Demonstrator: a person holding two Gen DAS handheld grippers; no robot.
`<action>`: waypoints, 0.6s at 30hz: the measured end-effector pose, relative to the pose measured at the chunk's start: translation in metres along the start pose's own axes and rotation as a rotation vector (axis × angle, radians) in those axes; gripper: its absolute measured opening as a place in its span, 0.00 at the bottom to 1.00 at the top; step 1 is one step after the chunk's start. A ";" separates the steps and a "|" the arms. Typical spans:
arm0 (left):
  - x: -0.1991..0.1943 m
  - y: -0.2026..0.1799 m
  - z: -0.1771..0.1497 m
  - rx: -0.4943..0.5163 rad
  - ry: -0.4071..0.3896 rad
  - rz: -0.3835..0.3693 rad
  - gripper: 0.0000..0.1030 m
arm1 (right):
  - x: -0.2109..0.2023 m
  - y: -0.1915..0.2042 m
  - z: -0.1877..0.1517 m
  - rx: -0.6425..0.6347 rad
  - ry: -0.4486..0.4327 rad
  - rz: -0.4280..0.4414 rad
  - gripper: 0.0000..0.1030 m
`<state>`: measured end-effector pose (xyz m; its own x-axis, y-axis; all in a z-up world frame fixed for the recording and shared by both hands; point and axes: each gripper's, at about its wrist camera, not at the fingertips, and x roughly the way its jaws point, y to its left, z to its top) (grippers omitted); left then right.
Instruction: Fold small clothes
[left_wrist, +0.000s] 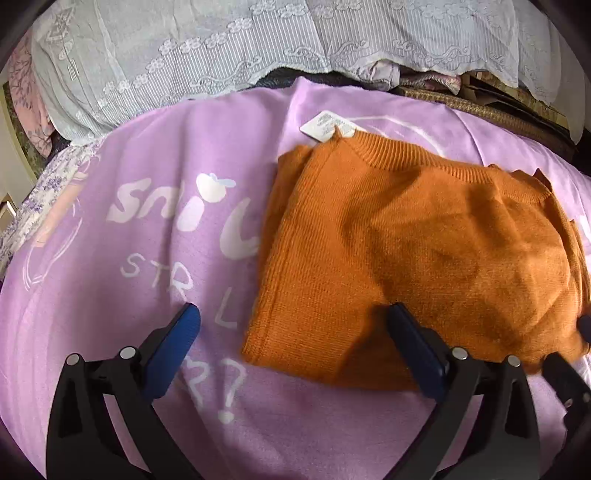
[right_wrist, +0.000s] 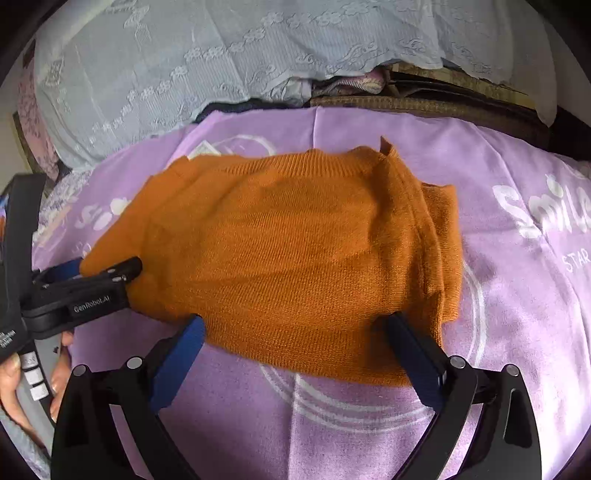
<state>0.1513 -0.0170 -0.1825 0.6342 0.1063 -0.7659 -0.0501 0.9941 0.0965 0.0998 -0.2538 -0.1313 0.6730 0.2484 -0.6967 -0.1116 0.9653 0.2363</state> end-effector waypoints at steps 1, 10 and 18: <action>-0.002 0.000 0.000 -0.001 -0.011 0.001 0.96 | -0.005 -0.004 -0.001 0.024 -0.033 0.000 0.96; 0.000 -0.007 0.001 0.031 -0.007 0.025 0.96 | 0.005 -0.014 0.003 0.084 0.017 -0.090 0.97; 0.008 0.002 0.001 -0.010 0.035 -0.026 0.96 | 0.007 -0.012 0.000 0.072 0.021 -0.092 0.97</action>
<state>0.1573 -0.0145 -0.1875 0.6083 0.0807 -0.7896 -0.0419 0.9967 0.0696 0.1058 -0.2636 -0.1392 0.6624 0.1611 -0.7316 0.0035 0.9759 0.2181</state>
